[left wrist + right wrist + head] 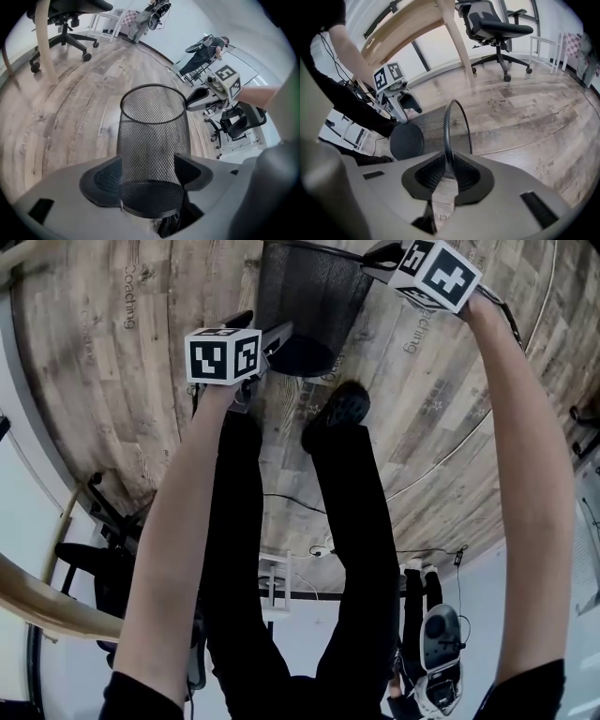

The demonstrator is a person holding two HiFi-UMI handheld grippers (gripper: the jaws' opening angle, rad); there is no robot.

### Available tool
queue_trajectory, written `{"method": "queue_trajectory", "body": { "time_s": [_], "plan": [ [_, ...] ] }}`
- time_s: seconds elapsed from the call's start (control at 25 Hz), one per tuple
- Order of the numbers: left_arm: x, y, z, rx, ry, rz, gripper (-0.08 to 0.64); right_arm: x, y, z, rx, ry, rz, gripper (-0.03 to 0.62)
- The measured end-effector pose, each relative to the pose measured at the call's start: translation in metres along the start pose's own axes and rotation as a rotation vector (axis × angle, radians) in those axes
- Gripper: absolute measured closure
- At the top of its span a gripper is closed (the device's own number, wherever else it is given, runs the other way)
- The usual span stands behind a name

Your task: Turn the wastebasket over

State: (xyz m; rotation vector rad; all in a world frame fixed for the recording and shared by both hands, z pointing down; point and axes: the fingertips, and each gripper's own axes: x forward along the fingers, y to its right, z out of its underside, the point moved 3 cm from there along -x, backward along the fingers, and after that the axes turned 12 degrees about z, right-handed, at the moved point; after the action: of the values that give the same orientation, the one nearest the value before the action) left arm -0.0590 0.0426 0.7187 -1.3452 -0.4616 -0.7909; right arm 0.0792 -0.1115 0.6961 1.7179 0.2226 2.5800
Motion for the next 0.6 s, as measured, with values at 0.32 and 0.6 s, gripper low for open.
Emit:
{"method": "queue_trajectory", "body": {
  "time_s": [0.32,0.6],
  "plan": [
    [-0.015,0.003,0.002,0.083,-0.033,-0.06,0.243,-0.016,-0.03,-0.016,0.053,0.027,-0.046,0.535],
    [-0.033,0.029,-0.003,0.104,-0.009,-0.017,0.241,-0.046,-0.042,-0.043,0.004,0.052,0.022,0.535]
  ]
}}
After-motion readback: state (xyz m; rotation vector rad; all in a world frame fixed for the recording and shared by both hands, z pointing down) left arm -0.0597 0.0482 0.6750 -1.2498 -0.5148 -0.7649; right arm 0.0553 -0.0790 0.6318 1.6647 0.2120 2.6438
